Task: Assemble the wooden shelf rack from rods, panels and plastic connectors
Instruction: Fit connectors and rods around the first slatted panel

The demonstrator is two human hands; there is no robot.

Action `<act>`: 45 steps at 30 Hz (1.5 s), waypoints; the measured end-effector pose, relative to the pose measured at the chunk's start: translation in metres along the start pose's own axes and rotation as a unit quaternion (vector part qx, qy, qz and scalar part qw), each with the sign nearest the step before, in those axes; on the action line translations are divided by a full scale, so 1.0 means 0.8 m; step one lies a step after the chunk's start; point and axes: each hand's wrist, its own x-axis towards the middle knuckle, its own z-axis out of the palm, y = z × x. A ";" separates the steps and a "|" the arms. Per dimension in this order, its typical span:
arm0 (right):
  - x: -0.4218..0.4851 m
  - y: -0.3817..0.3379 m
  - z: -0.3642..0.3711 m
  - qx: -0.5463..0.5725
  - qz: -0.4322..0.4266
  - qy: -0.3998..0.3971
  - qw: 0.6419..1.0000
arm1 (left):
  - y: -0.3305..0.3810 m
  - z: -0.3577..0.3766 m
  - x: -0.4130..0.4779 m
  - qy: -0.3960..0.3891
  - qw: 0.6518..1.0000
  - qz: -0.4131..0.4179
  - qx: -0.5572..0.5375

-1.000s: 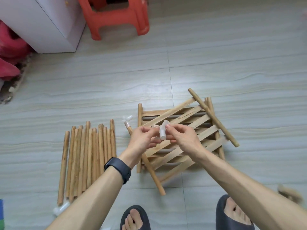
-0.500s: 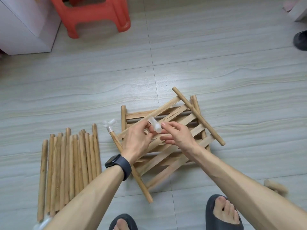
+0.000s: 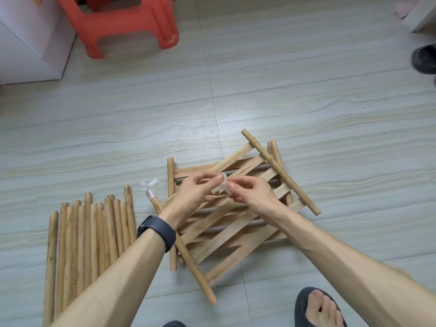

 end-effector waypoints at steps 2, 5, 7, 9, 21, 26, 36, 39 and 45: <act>0.008 -0.003 -0.004 -0.012 -0.001 -0.001 1.000 | 0.007 0.002 0.013 -0.005 1.000 -0.020 -0.017; 0.029 -0.009 -0.016 -0.157 -0.062 0.089 0.982 | 0.027 0.005 0.044 0.023 0.998 -0.025 -0.049; 0.045 -0.016 -0.034 -0.309 -0.111 0.182 0.927 | 0.044 0.001 0.073 0.068 0.994 -0.026 -0.083; 0.059 -0.016 -0.056 -0.418 -0.105 0.209 0.878 | 0.061 -0.004 0.103 0.098 0.990 -0.021 -0.098; 0.037 0.053 -0.088 -0.435 -0.120 0.214 0.867 | 0.056 0.052 0.185 0.070 0.993 -0.026 -0.089; 0.040 0.054 -0.090 -0.429 -0.120 0.205 0.871 | 0.054 0.086 0.194 0.053 0.994 -0.019 -0.097; 0.039 0.053 -0.093 -0.432 -0.122 0.189 0.874 | 0.061 0.098 0.193 0.047 0.998 -0.025 -0.028; 0.039 0.054 -0.095 -0.431 -0.120 0.185 0.875 | 0.067 0.084 0.180 0.080 0.996 -0.003 0.039; 0.017 0.043 -0.076 -0.524 -0.157 0.204 0.812 | 0.034 -0.017 0.082 0.177 0.943 0.131 0.250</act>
